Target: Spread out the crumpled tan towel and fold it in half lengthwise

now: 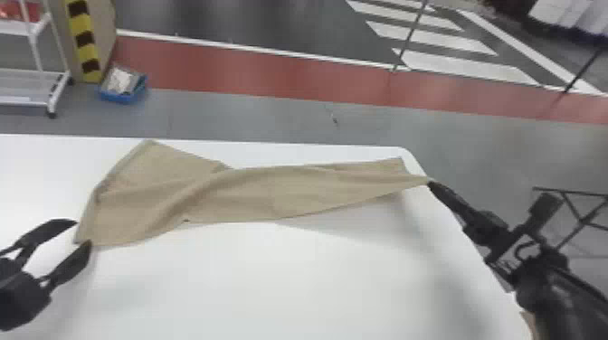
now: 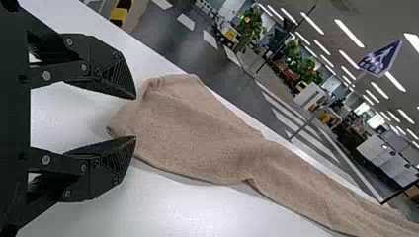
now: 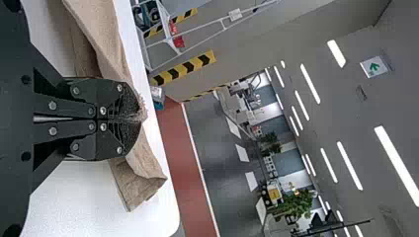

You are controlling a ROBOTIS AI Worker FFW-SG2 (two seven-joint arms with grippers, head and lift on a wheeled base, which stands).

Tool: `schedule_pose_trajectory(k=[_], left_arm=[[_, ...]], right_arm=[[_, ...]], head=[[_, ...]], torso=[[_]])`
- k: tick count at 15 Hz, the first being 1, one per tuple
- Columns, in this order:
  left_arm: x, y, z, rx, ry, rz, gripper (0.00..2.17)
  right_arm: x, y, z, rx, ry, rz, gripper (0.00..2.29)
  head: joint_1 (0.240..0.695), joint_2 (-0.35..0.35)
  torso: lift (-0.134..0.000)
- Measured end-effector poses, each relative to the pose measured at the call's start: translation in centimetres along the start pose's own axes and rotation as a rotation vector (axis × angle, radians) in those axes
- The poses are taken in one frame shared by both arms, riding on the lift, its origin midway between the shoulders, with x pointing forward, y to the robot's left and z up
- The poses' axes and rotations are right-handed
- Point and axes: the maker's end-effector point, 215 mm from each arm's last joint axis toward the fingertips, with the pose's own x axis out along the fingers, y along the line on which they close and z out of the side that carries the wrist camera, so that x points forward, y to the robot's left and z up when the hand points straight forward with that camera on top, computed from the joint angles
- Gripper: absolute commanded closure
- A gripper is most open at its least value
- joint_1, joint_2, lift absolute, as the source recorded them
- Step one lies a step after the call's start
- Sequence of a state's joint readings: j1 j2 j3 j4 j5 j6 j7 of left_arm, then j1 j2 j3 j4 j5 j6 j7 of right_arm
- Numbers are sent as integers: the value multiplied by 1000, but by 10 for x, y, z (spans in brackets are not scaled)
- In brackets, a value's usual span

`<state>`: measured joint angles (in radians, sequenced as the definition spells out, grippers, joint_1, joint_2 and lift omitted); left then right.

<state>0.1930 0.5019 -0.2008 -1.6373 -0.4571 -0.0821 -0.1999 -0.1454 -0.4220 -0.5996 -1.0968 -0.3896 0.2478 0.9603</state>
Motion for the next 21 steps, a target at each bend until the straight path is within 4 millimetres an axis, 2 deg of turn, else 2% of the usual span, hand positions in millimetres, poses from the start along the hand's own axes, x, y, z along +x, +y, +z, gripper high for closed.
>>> schedule_pose_trajectory(k=[10,15,18,20,21], left_arm=[[-9,-2,-17,43,31,-21,684],[-12,3,-6,22,22,-35,684],[-17,22,0,-138,13,-61,684],[-20,32,-14,-284,53,-76,684],[-21,29,-24,-347,90,-93,684]], right_arm=[[-2,-2,2,13,0,-3,1511],[-3,-3,2,18,0,-4,1511],[-3,-2,3,19,-1,-4,1511],[-3,-2,4,17,-2,-1,1511],[-3,-2,4,17,-3,-1,1511]], head=[[695,-311],[695,-317],[695,-312],[695,-299],[695,-287]], torso=[[-124],[-124],[-124],[-124],[-124]])
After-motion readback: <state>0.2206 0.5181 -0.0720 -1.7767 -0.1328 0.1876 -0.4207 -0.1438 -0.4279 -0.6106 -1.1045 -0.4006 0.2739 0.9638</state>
